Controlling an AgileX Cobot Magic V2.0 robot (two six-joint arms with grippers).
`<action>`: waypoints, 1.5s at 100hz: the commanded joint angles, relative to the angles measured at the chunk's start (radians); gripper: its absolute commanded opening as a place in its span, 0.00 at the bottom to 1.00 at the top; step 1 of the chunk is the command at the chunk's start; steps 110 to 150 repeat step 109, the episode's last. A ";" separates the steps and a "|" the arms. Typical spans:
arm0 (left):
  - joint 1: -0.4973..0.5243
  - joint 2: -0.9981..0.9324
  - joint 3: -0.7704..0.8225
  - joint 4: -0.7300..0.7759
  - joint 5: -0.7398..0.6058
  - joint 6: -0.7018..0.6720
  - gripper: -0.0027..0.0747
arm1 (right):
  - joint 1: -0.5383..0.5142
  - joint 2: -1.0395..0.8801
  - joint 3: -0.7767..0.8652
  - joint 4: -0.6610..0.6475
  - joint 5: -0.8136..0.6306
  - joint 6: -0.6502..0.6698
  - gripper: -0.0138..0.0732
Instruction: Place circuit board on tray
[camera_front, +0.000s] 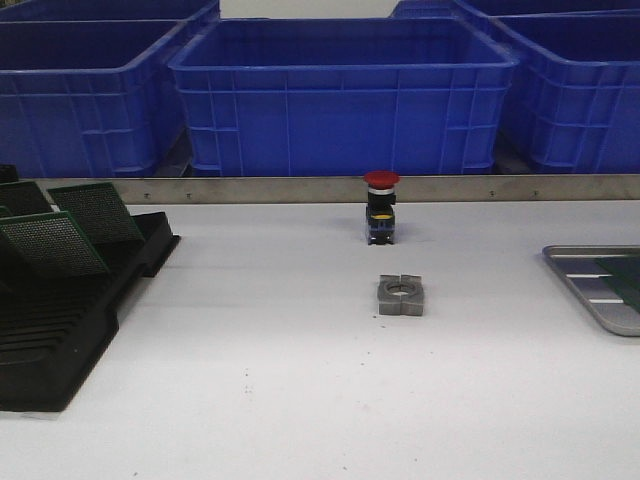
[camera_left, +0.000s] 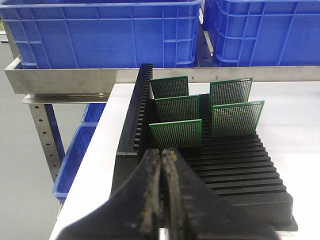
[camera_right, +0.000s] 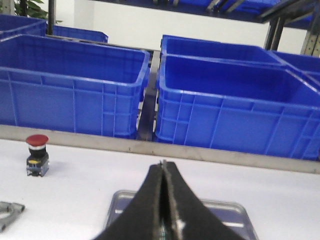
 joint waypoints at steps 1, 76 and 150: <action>0.003 -0.034 0.029 -0.005 -0.076 -0.011 0.01 | 0.000 0.008 0.027 -0.308 -0.095 0.308 0.09; 0.003 -0.034 0.029 -0.005 -0.079 -0.011 0.01 | -0.010 -0.087 0.062 -0.571 0.004 0.584 0.09; 0.003 -0.034 0.029 -0.005 -0.079 -0.011 0.01 | -0.010 -0.087 0.062 -0.571 0.004 0.584 0.09</action>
